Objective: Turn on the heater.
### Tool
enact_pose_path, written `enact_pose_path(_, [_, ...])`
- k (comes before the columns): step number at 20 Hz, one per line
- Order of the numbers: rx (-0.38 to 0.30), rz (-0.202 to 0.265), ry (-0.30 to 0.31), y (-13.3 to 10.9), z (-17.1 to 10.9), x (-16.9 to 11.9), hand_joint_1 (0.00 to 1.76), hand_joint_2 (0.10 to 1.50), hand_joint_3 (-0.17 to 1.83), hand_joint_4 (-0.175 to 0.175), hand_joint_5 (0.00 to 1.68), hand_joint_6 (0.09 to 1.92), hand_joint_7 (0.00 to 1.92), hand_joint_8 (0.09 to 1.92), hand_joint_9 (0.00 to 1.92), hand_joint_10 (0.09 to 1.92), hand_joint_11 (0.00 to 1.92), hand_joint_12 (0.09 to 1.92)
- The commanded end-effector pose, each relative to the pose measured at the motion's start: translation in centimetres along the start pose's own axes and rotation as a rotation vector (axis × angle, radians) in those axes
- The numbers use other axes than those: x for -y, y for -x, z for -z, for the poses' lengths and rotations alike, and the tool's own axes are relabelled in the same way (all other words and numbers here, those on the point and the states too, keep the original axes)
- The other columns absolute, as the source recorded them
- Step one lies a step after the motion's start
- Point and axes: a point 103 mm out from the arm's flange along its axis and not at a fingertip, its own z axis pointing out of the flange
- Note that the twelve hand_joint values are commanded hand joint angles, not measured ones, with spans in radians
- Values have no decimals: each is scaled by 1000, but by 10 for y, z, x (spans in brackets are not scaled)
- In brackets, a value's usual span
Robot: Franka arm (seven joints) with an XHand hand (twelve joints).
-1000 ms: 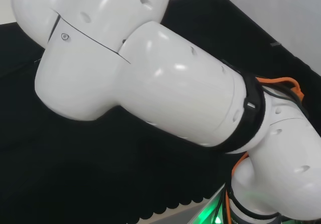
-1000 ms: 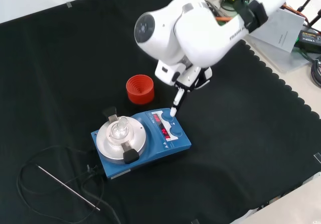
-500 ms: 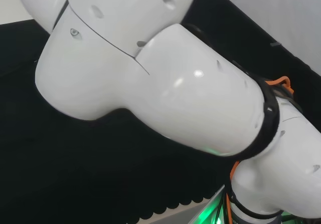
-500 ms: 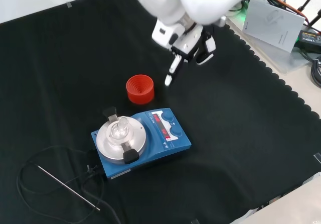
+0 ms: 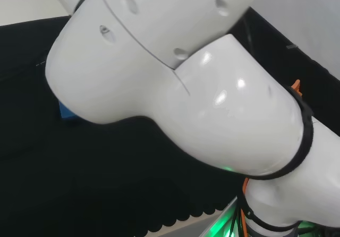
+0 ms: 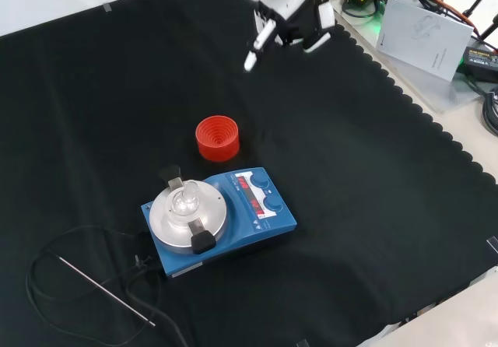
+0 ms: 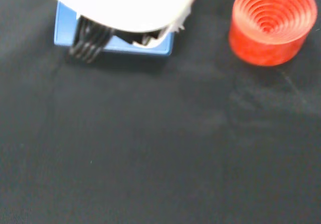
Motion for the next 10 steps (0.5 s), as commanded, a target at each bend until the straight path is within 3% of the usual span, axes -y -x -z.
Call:
enact_pose_path(1, [-75,-39,52,29,14,37,1106,490,1082,-15,125,87,1394,860,1414,874,950,1342])
enact_pose_path(10, [-78,-58,84,36,23,44,1090,499,1052,-15,123,87,1370,837,1396,842,925,1333])
